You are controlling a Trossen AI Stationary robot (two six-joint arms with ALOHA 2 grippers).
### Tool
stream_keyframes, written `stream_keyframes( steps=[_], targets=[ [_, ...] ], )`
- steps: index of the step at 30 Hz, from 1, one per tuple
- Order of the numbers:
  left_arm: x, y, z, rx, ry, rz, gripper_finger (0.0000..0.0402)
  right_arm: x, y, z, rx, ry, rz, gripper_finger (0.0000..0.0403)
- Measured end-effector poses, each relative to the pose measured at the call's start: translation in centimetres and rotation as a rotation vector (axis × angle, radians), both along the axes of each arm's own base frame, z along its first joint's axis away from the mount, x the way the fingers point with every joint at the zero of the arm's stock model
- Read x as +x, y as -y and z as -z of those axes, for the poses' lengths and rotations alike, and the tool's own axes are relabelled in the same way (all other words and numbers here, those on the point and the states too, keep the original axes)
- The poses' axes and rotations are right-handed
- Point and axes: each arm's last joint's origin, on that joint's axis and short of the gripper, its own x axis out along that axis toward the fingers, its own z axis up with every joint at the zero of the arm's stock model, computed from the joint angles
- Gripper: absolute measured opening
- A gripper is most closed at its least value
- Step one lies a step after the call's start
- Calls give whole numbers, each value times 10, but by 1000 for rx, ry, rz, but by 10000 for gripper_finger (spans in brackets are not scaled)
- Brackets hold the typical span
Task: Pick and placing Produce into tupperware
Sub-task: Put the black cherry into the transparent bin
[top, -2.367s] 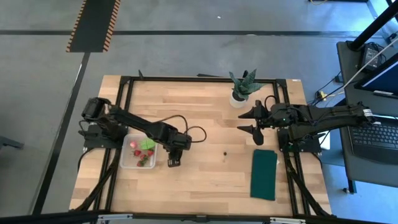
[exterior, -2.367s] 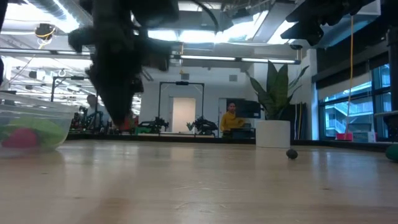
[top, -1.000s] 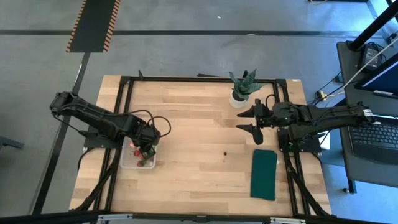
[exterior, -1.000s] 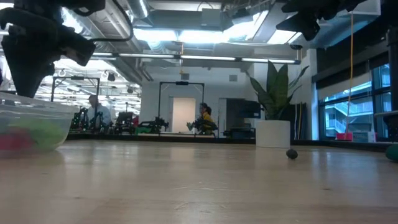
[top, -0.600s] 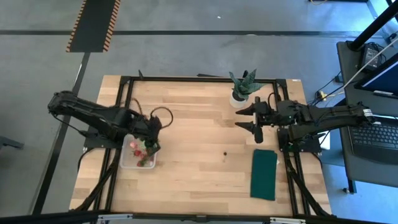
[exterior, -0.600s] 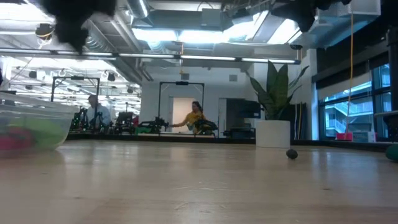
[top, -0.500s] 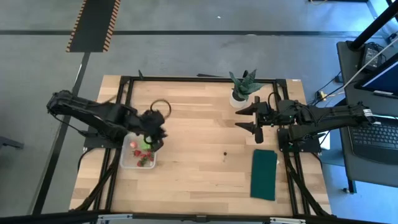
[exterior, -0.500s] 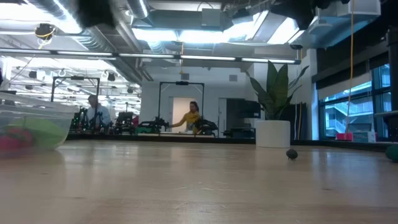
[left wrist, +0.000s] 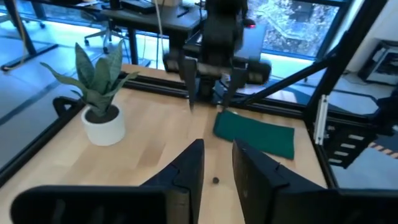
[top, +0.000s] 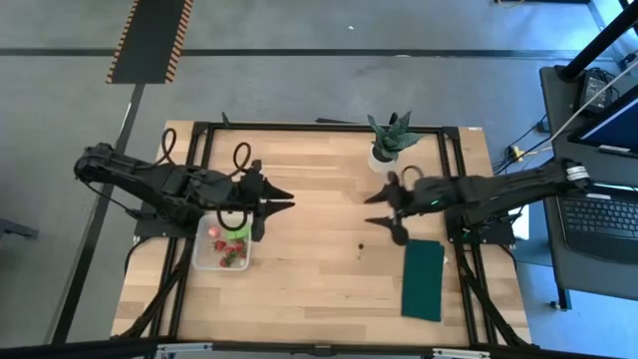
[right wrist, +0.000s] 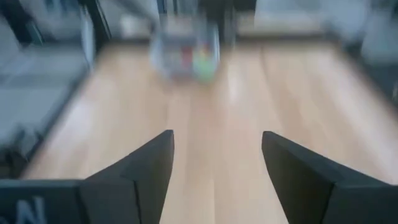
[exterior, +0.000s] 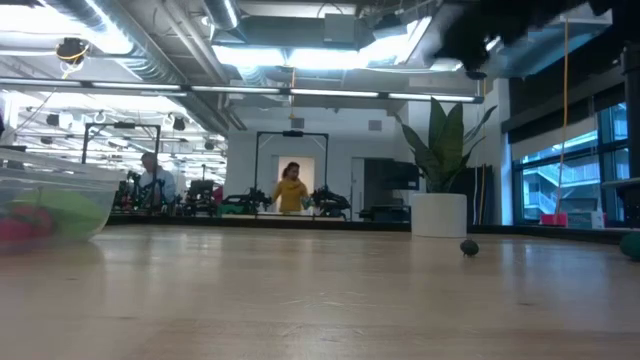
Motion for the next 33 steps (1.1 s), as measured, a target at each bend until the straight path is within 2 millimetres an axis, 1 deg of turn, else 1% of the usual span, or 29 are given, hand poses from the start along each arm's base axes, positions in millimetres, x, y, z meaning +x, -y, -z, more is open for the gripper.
stream_keyframes(
  steps=[2,6,13,18,20,23,27,33],
  targets=[
    [2,0,1,3,-4,-7,74,7,-2,19,14,-139,10,245],
    [4,1,4,8,-13,-8,67,17,-8,52,1,-351,13,245],
    [7,1,6,18,-23,-28,55,32,-20,89,3,-516,-15,245],
    [5,-2,9,55,-52,-121,45,41,-29,106,18,-544,-34,245],
    [4,-3,11,54,-70,-164,41,46,-32,110,22,-531,-44,245],
    [2,-5,15,42,-103,-209,35,48,-33,119,15,-562,-43,245],
    [1,-6,16,25,-108,-221,28,50,-33,132,4,-607,-40,245],
    [1,-6,16,21,-108,-222,19,56,-35,147,15,-629,-54,245]
  ],
)
